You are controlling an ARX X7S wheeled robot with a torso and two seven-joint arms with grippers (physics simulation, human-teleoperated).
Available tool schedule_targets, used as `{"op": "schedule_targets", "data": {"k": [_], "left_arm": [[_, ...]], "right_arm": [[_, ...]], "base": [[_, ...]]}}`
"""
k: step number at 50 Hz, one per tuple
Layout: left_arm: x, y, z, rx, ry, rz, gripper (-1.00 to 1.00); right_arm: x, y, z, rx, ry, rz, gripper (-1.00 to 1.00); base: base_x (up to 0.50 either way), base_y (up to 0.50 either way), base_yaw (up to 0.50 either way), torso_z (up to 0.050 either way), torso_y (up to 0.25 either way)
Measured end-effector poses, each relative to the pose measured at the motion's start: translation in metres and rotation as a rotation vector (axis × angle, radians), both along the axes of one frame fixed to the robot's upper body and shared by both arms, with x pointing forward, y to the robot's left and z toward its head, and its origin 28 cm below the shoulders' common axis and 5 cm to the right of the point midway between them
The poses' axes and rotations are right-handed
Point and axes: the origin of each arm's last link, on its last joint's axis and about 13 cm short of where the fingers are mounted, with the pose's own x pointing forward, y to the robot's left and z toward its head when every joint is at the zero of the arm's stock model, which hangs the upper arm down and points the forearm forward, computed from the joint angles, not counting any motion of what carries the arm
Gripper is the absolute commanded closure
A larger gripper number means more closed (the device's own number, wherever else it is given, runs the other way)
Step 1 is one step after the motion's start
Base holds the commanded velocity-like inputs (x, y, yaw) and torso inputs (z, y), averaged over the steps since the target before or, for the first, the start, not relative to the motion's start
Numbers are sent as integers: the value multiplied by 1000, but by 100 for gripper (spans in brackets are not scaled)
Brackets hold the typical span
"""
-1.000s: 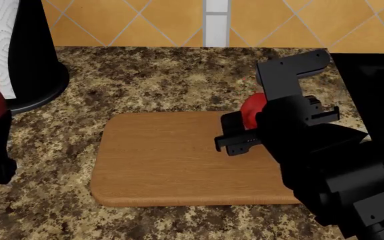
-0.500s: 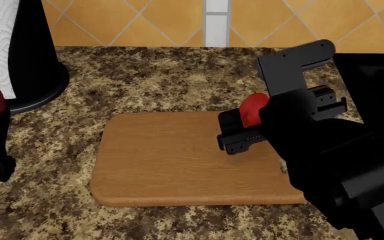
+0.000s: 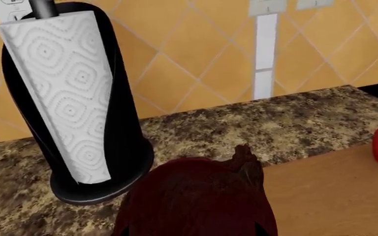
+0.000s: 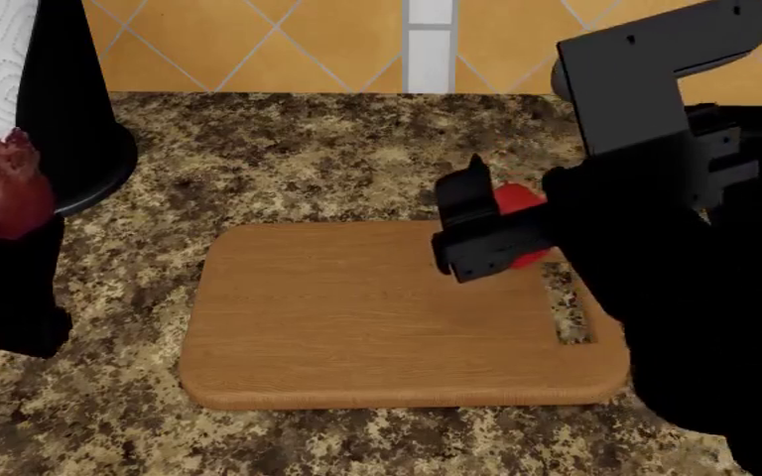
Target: Place the avocado, onion, tomato and bell pepper on the cutting board.
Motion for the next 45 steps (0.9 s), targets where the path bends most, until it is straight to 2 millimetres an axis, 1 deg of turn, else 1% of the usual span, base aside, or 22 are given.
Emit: {"op": "schedule_targets", "data": {"k": [10,20,32,45], "left_arm": [[17,-14,8,2,22,-71,100],[45,-27,19,-3,69,-134,100],[85,-41,30,8,114,-182,100],[117,-59,37,49,136,-217,100]], "right_arm": [[-32,-7,16,46,-75,-14,-100],[-55,-9,23,74,-123,-32,-100],[-65,-11,21,101,-139,-53,-100],[-70,-12,20,121,-142,-61,-100]], "base": [[0,0,0,0,0],[0,0,0,0,0],[0,0,0,0,0],[0,0,0,0,1]]}}
